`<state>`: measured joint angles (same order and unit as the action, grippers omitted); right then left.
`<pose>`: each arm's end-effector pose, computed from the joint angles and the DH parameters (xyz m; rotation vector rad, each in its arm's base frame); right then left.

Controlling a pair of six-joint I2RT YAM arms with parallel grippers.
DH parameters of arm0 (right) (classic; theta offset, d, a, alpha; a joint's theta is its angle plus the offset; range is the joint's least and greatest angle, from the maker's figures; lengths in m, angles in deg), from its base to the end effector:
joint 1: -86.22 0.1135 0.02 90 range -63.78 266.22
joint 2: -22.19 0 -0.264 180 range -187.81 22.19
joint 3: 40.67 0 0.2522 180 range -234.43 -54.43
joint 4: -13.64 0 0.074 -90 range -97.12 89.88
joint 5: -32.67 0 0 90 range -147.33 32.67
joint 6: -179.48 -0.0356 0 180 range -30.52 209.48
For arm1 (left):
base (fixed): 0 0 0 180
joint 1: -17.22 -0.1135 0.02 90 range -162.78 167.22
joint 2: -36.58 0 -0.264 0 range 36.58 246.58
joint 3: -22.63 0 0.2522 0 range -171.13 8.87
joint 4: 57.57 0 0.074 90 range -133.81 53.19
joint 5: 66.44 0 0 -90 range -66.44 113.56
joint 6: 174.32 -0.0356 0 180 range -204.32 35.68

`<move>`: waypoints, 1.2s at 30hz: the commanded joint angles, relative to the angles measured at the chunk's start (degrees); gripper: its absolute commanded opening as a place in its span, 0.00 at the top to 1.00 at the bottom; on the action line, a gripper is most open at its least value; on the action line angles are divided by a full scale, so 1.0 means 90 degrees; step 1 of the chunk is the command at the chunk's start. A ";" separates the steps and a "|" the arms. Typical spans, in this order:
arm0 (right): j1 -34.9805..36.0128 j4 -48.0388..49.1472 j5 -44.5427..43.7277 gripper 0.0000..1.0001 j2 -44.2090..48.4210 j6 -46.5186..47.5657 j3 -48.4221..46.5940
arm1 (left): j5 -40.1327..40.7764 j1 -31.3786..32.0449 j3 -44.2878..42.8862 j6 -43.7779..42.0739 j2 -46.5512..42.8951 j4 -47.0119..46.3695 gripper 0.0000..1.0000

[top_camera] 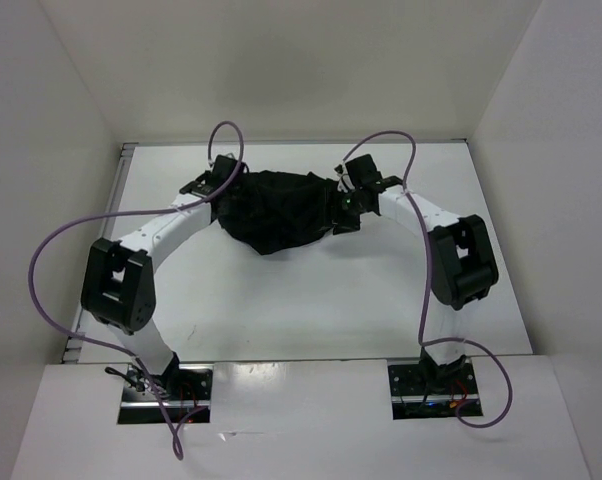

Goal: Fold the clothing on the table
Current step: Flatten the skirt out

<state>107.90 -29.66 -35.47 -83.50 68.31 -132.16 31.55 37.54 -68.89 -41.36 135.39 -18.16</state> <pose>0.3607 0.1576 0.2155 -0.1610 2.6496 0.7586 0.3633 -0.1292 0.2629 -0.5374 2.3450 -0.3578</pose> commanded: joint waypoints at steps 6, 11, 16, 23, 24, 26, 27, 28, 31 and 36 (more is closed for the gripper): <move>0.0151 0.0743 0.0158 0.33 -0.0658 -0.0304 -0.0903 | -0.0634 0.0174 0.1061 0.1728 -0.0793 -0.0311 0.22; 0.0209 0.0743 0.0226 0.33 -0.1078 -0.0363 -0.1197 | -0.0487 0.0291 0.1344 0.2501 -0.0871 -0.0252 0.22; 0.0268 0.0743 0.0168 0.33 -0.0962 -0.0363 -0.1139 | -0.0272 0.0350 0.1637 0.3544 -0.1008 -0.0252 0.22; 0.0385 0.0743 0.0110 0.33 -0.0611 -0.0246 -0.0943 | 0.0811 0.0477 0.1755 0.4337 -0.1213 -0.0388 0.24; 0.0385 0.0685 0.0109 0.33 -0.0610 -0.0188 -0.0943 | 0.0870 0.0477 0.1813 0.4415 -0.1213 -0.0389 0.25; 0.0385 0.0685 0.0109 0.33 -0.0610 -0.0187 -0.0875 | 0.0948 0.0477 0.1882 0.4610 -0.1126 -0.0389 0.27; 0.0385 0.0685 0.0109 0.33 -0.0610 -0.0187 -0.0875 | 0.0948 0.0477 0.1882 0.4611 -0.1057 -0.0447 0.30; 0.0385 0.0685 0.0109 0.33 -0.0543 -0.0187 -0.0875 | 0.1055 0.0477 0.1959 0.4611 -0.1056 -0.0602 0.30; 0.0444 0.0685 0.0109 0.33 -0.0542 -0.0129 -0.0875 | 0.1114 0.0477 0.2018 0.4690 -0.0901 -0.0741 0.34; 0.0444 0.0685 0.0041 0.33 -0.0483 -0.0128 -0.0875 | 0.1173 0.0477 0.1657 0.4690 -0.0402 -0.0720 0.38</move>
<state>111.11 -24.90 -34.55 -91.50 66.08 -140.23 40.27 41.67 -52.01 -0.75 129.81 -22.99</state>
